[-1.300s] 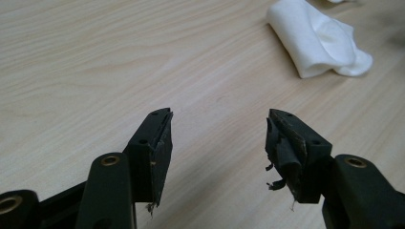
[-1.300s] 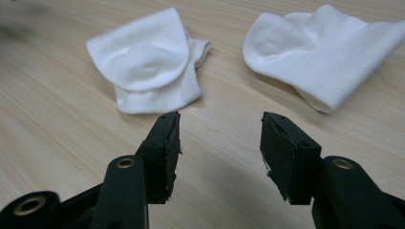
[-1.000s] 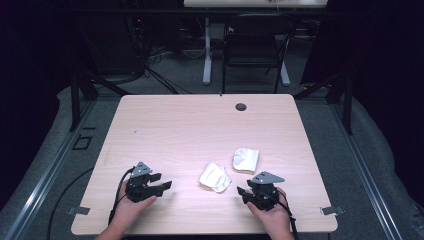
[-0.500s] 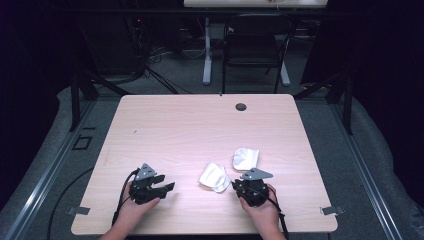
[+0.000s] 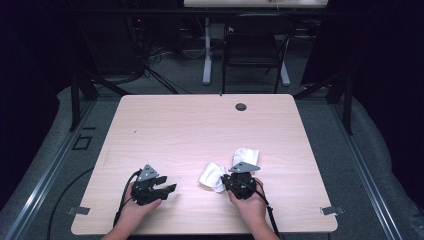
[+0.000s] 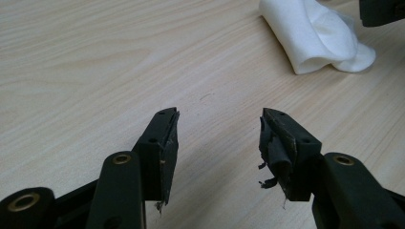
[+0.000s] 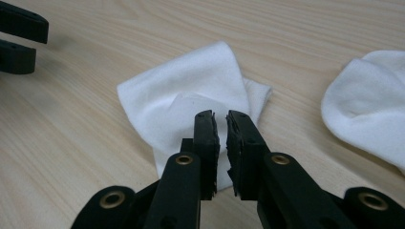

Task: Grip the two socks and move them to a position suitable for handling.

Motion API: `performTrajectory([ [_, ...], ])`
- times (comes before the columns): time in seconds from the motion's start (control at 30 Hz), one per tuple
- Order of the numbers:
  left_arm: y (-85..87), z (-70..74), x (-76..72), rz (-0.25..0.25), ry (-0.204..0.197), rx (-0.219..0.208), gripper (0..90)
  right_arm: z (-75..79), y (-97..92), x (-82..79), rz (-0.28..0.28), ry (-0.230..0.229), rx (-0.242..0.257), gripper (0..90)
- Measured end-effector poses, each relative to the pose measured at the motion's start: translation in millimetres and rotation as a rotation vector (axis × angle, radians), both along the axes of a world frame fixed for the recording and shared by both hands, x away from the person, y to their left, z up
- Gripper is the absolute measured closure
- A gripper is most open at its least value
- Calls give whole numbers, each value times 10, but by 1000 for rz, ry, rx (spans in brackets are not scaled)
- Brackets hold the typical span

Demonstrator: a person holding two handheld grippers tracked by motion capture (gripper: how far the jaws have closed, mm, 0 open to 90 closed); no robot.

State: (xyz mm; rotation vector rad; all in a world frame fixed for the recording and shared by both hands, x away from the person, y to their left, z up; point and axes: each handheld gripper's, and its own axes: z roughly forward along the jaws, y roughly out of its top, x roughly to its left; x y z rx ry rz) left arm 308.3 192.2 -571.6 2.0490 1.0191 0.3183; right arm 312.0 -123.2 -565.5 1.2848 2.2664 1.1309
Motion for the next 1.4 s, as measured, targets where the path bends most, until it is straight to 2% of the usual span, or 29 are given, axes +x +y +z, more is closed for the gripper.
performTrajectory([
  [0.17,-6,1,-2,-7,-2,4,489,-46,45,41,0,11,-2,825],
  [0.33,-17,7,-10,-13,-6,3,493,-141,68,52,23,31,-28,837],
  [0.37,-23,5,-13,-14,-9,3,493,-152,75,46,25,24,-30,840],
  [0.47,-39,6,-23,-19,-12,6,494,-159,78,37,43,18,-28,842],
  [0.5,-45,10,-28,-20,-17,19,494,-160,78,33,48,18,-27,845],
  [0.9,-109,21,-74,-49,-25,19,493,-154,123,-52,136,15,-49,857],
  [1.0,-118,22,-82,-49,-24,14,493,-150,136,-78,146,19,-47,858],
  [1.07,-117,26,-84,-52,-24,17,493,-140,150,-128,175,31,-56,860],
  [1.3,-102,34,-83,-42,-22,9,494,-147,160,-290,217,57,-23,861],
  [1.4,-99,33,-81,-42,-22,9,493,-135,165,-359,243,66,-35,860],
])
